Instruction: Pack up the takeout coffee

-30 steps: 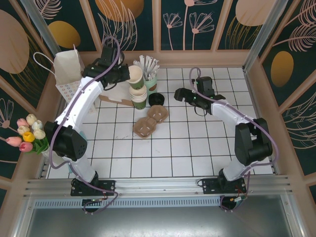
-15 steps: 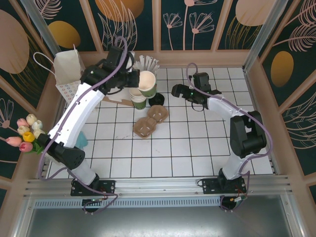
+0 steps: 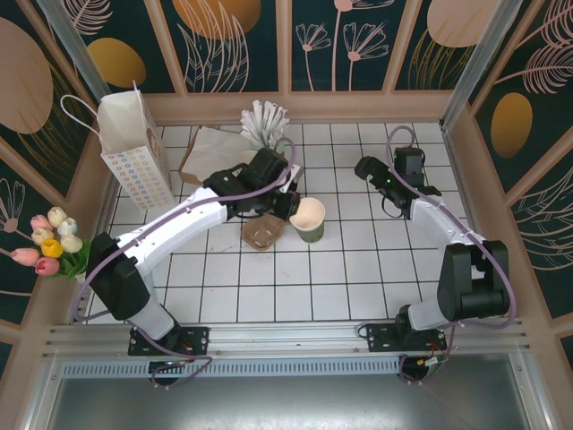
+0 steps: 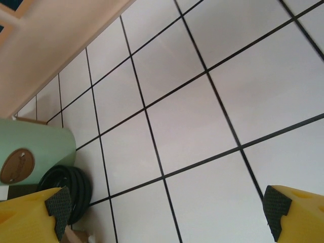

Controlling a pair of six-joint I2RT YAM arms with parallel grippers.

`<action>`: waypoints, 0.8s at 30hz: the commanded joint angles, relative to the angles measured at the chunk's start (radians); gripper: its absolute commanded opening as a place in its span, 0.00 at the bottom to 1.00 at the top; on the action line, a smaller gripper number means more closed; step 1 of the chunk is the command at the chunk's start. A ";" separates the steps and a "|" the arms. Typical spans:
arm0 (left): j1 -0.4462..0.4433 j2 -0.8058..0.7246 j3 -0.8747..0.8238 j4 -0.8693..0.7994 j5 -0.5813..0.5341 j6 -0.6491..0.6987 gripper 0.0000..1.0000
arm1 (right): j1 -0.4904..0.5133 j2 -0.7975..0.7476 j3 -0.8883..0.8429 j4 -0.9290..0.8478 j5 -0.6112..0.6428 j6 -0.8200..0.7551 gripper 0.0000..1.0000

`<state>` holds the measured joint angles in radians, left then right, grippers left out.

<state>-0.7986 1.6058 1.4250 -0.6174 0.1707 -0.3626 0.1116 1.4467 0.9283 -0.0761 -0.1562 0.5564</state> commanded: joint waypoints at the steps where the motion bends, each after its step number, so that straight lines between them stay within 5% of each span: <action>1: -0.004 -0.001 -0.048 0.126 0.004 0.013 0.00 | 0.005 -0.038 -0.009 -0.016 0.008 -0.008 0.99; 7: -0.004 0.034 -0.061 0.043 -0.109 0.076 0.00 | 0.004 -0.077 -0.033 -0.002 -0.003 -0.010 0.99; 24: -0.005 0.075 -0.153 0.034 -0.174 0.068 0.00 | 0.009 -0.092 -0.061 0.014 -0.030 -0.024 0.99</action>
<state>-0.8043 1.6768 1.2949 -0.5655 0.0227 -0.3141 0.1139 1.3769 0.8921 -0.0776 -0.1715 0.5488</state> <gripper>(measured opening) 0.055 0.990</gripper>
